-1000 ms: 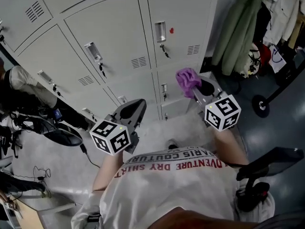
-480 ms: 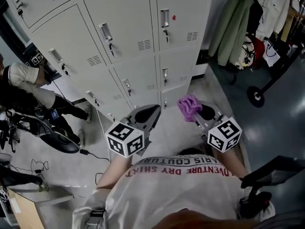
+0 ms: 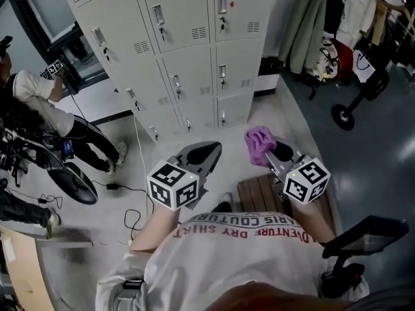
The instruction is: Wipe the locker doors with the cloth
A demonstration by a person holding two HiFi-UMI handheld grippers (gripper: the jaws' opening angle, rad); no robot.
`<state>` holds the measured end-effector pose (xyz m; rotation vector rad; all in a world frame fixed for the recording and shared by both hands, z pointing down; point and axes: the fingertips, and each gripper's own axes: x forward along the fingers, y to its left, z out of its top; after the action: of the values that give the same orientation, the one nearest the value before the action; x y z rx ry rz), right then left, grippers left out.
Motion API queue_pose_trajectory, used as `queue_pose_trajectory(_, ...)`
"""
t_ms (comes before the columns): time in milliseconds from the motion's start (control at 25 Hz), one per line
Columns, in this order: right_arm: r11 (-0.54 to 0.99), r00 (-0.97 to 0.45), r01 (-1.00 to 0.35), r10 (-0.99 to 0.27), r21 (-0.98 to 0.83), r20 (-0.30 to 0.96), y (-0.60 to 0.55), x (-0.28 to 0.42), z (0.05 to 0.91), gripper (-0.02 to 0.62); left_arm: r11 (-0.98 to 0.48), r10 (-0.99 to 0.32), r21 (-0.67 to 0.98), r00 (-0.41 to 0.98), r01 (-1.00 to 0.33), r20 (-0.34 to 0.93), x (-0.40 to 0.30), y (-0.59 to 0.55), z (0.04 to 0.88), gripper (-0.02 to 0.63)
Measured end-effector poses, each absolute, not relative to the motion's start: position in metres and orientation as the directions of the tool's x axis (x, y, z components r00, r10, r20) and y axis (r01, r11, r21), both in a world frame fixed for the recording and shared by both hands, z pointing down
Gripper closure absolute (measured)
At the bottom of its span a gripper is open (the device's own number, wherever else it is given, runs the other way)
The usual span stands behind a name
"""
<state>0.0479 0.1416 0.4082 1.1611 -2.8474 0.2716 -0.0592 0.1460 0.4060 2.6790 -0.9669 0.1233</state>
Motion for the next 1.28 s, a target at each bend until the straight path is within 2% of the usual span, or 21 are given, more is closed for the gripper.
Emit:
queue_pose_trajectory(280, 0.708, -0.731, -0.682, -0.653, -0.183, 0.2, 0.361, 0.056, 0.451, 0.541, -0.755, -0.562, 0.272, 0.802, -0.597, 0.2, -0.029, 0.353, 0.428, 0.607)
queue_pose_trajectory(560, 0.763, -0.788, -0.616, -0.596, -0.198, 0.154, 0.48, 0.044, 0.408, 0.541, -0.732, -0.61, 0.231, 0.768, -0.641, 0.197, -0.037, 0.485, 0.387, 0.606)
queue_pose_trajectory(960, 0.81, -0.834, -0.552, -0.536, -0.196, 0.133, 0.563, 0.01, 0.389, 0.541, -0.689, -0.669, 0.206, 0.719, -0.695, 0.186, -0.068, 0.581, 0.366, 0.606)
queue_pose_trajectory(1280, 0.82, -0.843, -0.538, -0.522, -0.194, 0.13, 0.563, -0.021, 0.394, 0.541, -0.69, -0.678, 0.197, 0.717, -0.697, 0.163, -0.099, 0.586, 0.375, 0.607)
